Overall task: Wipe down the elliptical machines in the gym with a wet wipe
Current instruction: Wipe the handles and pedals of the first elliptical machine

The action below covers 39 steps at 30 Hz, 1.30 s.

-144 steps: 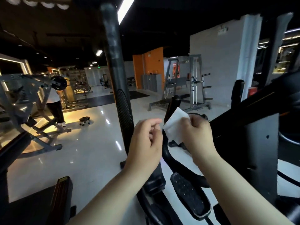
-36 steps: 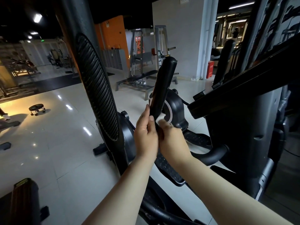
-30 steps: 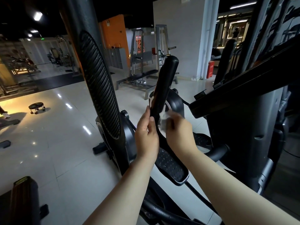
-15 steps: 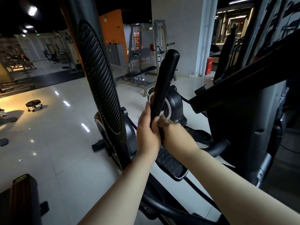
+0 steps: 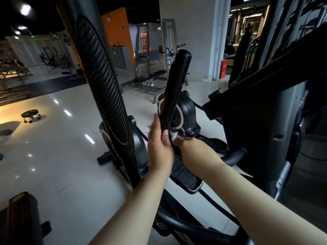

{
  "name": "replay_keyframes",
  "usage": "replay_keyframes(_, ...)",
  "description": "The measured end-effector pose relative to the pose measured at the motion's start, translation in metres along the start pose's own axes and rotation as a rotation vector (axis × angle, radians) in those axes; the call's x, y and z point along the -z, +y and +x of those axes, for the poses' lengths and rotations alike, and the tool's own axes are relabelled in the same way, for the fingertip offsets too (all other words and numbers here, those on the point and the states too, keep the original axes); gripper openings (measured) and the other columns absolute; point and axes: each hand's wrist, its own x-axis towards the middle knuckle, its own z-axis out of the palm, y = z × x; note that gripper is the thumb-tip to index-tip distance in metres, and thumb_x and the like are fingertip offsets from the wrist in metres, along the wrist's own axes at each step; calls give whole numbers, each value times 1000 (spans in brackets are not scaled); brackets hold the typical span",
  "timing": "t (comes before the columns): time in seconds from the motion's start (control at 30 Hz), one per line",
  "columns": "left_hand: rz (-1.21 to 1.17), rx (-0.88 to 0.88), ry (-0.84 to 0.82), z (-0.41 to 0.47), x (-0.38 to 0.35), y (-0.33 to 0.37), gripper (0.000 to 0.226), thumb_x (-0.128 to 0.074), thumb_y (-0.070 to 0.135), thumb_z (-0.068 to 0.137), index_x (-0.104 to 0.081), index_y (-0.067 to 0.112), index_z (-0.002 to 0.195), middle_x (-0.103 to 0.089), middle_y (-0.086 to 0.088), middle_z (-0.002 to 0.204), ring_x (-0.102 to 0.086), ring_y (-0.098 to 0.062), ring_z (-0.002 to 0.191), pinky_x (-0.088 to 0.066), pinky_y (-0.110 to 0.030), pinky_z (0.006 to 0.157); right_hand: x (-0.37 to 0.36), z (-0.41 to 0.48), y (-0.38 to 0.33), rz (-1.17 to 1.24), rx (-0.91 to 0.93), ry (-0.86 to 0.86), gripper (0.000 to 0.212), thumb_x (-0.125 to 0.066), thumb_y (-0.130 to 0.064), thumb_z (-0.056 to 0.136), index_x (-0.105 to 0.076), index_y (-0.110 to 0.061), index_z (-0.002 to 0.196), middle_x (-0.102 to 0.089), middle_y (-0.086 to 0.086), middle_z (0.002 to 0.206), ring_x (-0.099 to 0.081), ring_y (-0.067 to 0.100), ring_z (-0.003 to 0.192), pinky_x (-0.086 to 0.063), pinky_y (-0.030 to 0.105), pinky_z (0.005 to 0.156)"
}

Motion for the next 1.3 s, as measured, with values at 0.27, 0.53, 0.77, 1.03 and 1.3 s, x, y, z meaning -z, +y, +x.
replay_keyframes(0.27,43,-58,-93,-10,4,-1,63,-45,2,107,-18,20,160,-18,26,151,-13,35,131,-16,3,106,5,-6,-7,-41,15,-71,59,-48,-5,98,-31,-11,154,-46,10,152,-53,28,132,-47,33,101)
replay_keyframes(0.53,199,-225,-74,-18,3,-10,68,-44,4,107,-4,17,160,-2,6,167,4,13,149,-7,-7,118,4,-16,-4,-8,59,-62,65,-46,-4,98,-28,-17,159,-34,3,162,-42,22,142,-38,28,108)
replay_keyframes(0.77,256,-311,-150,-25,5,-11,65,-49,7,106,-16,4,161,4,7,169,-3,-14,158,-18,-29,127,16,-26,7,-105,-3,-49,55,-45,-2,94,-43,-16,147,-55,8,141,-58,28,122,-51,39,97)
replay_keyframes(1.03,364,-436,-221,-27,10,-27,46,-55,11,104,-49,4,149,-4,-10,171,-6,-30,158,-31,-56,120,9,-36,21,-56,-101,1,52,-48,3,90,-49,-18,138,-63,7,128,-64,28,110,-54,39,88)
replay_keyframes(1.3,462,-559,-183,-27,9,-29,31,-57,7,102,-66,-1,131,-21,-17,167,-14,-34,157,-22,-56,124,7,-41,27,-68,-81,24,54,-40,-1,92,-47,-18,142,-63,7,129,-65,28,110,-55,41,87)
